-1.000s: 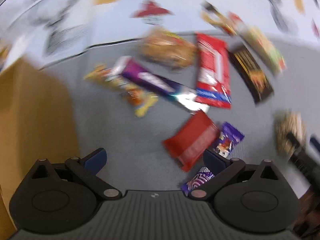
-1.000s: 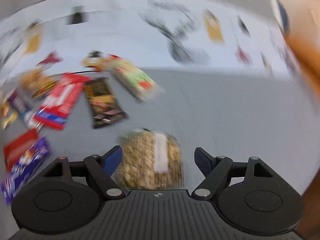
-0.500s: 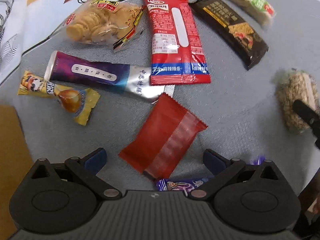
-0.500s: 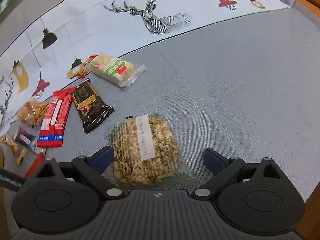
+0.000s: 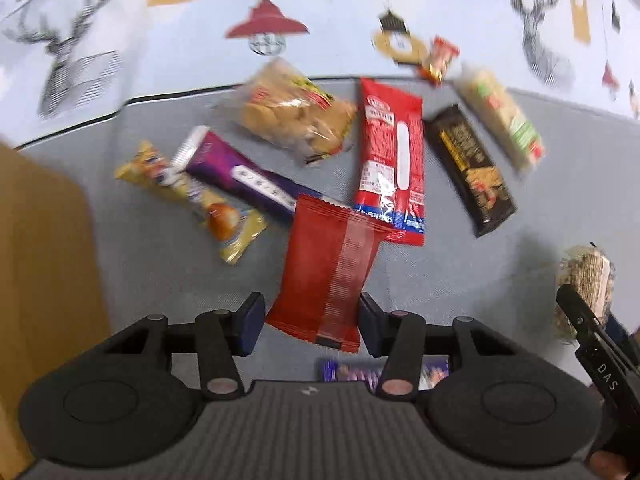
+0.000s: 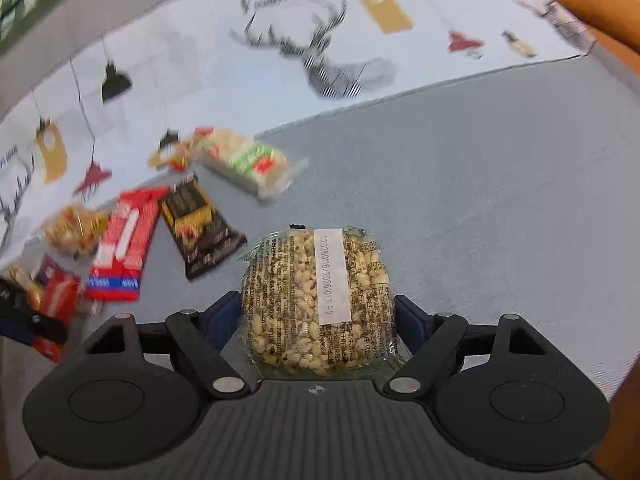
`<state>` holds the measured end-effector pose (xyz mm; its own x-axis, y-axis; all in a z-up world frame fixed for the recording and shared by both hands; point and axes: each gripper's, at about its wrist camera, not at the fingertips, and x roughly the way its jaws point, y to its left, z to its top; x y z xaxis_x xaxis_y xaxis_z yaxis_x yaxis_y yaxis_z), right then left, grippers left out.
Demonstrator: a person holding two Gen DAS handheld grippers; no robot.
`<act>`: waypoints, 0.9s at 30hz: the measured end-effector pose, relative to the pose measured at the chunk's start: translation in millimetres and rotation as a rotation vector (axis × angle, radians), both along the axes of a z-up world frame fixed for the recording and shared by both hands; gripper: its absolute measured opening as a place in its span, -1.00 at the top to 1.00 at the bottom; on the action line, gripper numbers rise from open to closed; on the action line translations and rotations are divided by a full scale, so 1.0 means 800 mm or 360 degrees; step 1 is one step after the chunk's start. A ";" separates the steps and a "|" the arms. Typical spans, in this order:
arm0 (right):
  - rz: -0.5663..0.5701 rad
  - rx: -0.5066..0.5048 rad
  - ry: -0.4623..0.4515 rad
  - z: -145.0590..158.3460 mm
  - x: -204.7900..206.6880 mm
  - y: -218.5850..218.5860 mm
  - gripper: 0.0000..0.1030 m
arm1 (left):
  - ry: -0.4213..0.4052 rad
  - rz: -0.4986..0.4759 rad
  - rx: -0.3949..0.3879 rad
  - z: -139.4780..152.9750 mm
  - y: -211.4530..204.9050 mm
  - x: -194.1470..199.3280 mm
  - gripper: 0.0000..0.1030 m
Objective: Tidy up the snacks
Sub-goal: 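Carry the peanut bar and red packet over the cardboard box with both tools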
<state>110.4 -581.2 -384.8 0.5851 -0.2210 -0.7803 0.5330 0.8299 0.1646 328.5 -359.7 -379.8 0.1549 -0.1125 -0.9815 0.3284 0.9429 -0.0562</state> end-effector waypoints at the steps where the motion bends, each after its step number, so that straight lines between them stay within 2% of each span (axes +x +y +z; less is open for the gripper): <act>1: -0.0019 0.0001 -0.0032 0.009 -0.005 0.000 -0.59 | -0.0004 0.0022 -0.0043 0.015 0.009 -0.011 -0.06; 3: -0.0052 -0.0005 -0.0135 0.035 -0.019 0.003 -0.59 | -0.0046 0.0041 -0.0128 0.052 0.025 -0.040 -0.06; 5: -0.0045 -0.0024 -0.0256 0.070 -0.036 0.013 -0.59 | -0.0152 0.0027 -0.0168 0.087 0.047 -0.071 -0.06; 9: 0.0081 -0.0054 -0.0441 0.132 -0.073 0.050 -0.59 | -0.0345 0.0020 -0.0230 0.159 0.095 -0.148 -0.06; 12: 0.0219 -0.0027 -0.0494 0.166 -0.098 0.090 -0.59 | -0.0428 0.0055 -0.0258 0.194 0.136 -0.196 -0.06; 16: 0.0449 0.0080 -0.0504 0.195 -0.131 0.162 -0.59 | -0.0514 0.0111 -0.0257 0.227 0.198 -0.261 -0.06; 20: 0.0678 0.0106 -0.0477 0.215 -0.164 0.242 -0.59 | -0.0546 0.0194 -0.0299 0.245 0.263 -0.316 -0.06; 24: 0.0759 0.0069 -0.0469 0.233 -0.188 0.302 -0.59 | -0.0624 0.0293 -0.0334 0.260 0.323 -0.364 -0.06; 27: 0.0832 0.0082 -0.0471 0.244 -0.203 0.333 -0.59 | -0.0631 0.0376 -0.0379 0.263 0.355 -0.387 -0.06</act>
